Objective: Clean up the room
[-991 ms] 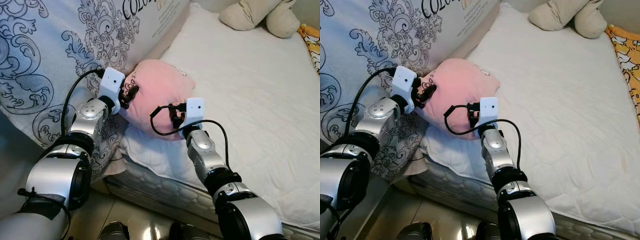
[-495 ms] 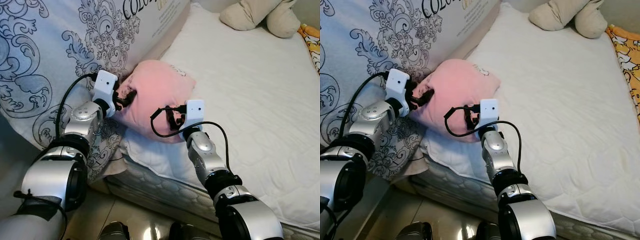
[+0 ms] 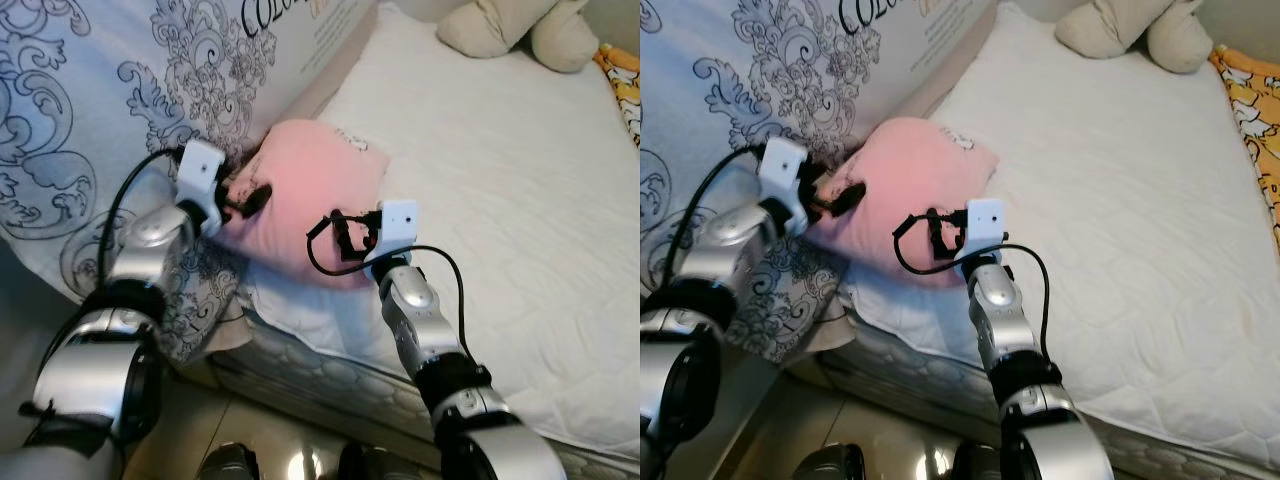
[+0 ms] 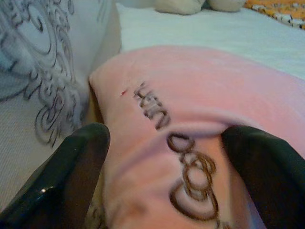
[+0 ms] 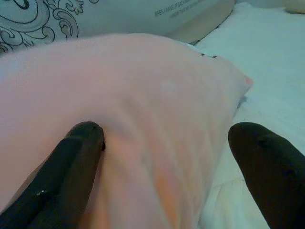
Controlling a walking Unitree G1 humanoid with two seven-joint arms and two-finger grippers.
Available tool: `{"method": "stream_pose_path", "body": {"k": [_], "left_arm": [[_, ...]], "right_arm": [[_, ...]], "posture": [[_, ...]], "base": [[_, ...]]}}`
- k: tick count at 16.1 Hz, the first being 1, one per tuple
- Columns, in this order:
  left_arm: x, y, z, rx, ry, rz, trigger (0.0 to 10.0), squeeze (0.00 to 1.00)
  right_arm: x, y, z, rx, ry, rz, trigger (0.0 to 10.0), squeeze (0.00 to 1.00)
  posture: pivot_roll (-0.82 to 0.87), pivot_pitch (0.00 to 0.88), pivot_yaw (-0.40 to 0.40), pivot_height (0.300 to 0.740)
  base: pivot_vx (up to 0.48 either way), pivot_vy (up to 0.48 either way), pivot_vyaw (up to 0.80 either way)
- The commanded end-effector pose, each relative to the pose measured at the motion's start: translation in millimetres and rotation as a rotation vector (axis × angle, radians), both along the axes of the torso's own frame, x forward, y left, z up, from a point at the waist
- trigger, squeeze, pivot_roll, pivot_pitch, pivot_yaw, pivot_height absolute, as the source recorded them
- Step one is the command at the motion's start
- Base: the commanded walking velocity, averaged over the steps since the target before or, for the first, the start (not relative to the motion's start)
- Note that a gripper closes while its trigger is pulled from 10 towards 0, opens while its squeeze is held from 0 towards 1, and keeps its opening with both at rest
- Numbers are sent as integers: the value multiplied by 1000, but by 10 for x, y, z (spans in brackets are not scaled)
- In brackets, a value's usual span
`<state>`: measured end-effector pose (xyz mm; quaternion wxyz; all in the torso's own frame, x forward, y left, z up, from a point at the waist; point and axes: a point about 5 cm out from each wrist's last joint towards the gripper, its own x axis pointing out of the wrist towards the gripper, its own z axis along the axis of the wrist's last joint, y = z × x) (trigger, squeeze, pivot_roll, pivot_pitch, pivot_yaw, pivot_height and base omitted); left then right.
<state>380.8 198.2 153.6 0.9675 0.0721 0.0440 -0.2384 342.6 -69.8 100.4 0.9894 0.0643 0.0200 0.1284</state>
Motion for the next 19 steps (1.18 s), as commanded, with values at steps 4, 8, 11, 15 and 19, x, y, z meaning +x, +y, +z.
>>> {"method": "stream_pose_path", "body": {"k": [4,8,11,15,19], "left_arm": [[-2,97,315,64,-58,-57,10000,1000],[-57,88,449,75,-104,-71,10000,1000],[-51,16,795,-25,-271,-41,10000,1000],[-273,-243,792,-209,-384,61,10000,0],[-682,-522,366,-263,-317,43,10000,0]], "right_arm": [[-56,31,181,11,-57,26,10000,1000],[-126,-61,280,15,-78,3,10000,1000],[-160,-192,599,-26,-211,-55,10000,1000],[-375,-601,732,-82,-282,-195,10000,1000],[-841,-915,596,-163,-260,-302,10000,1000]], "posture": [[-16,81,-60,740],[-5,72,-58,740],[-4,59,-53,740],[9,0,-45,740],[8,0,-47,740]], "base": [[0,0,0],[0,0,0],[0,0,0],[0,0,0],[0,0,0]]}}
